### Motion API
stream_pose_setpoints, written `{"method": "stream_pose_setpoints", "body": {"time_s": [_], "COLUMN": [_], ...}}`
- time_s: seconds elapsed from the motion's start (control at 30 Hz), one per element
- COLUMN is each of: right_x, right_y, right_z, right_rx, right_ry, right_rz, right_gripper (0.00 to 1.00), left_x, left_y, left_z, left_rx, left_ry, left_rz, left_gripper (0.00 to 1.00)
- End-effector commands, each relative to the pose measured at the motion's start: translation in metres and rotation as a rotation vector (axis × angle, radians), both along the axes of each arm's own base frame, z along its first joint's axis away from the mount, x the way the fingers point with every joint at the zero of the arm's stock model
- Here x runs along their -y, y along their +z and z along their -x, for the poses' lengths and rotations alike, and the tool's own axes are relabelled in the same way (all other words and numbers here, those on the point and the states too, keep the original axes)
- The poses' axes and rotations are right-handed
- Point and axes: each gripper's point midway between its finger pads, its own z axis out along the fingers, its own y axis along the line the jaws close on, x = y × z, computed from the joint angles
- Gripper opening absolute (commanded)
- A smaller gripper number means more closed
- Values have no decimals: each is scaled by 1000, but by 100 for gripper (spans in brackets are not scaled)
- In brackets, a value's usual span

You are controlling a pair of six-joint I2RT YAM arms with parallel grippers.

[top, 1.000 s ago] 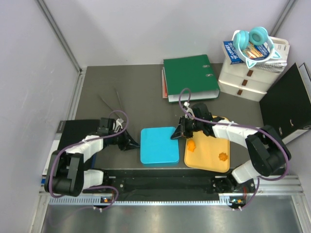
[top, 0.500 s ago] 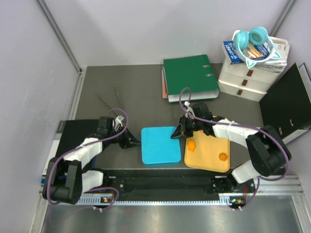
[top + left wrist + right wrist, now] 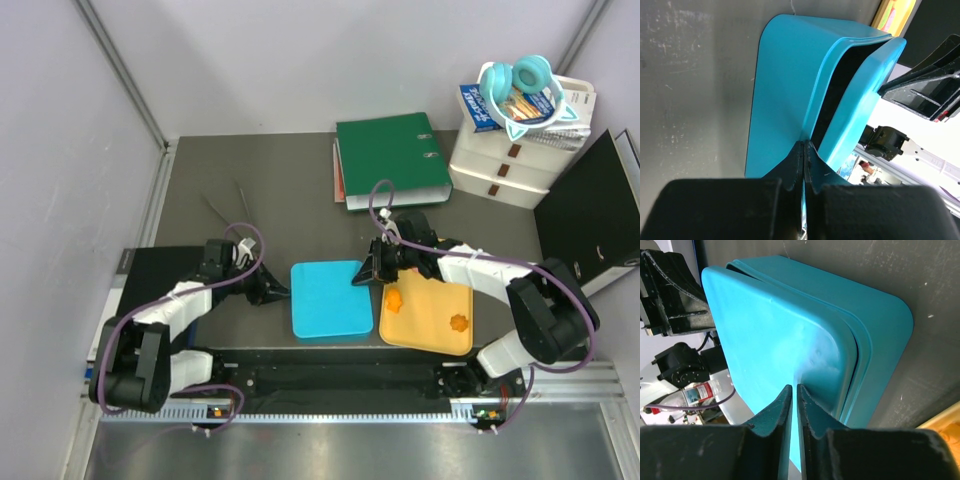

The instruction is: Pack the cookies

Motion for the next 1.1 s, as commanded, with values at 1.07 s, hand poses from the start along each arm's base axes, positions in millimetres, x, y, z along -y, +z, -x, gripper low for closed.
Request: {"method": "stream_pose_setpoints", "body": {"time_s": [1.07], "right_x": [-8], "right_y": [48], "right_z": [-14], "right_rx": [161], "right_ry": [8], "right_rz": [-36], "right_gripper": [25], "left_x": [3], "left_y": [3], "left_z": [-23], "left_rx": [33], "left_ry": [-3], "left_rz": [-26], "left_gripper": [0]}}
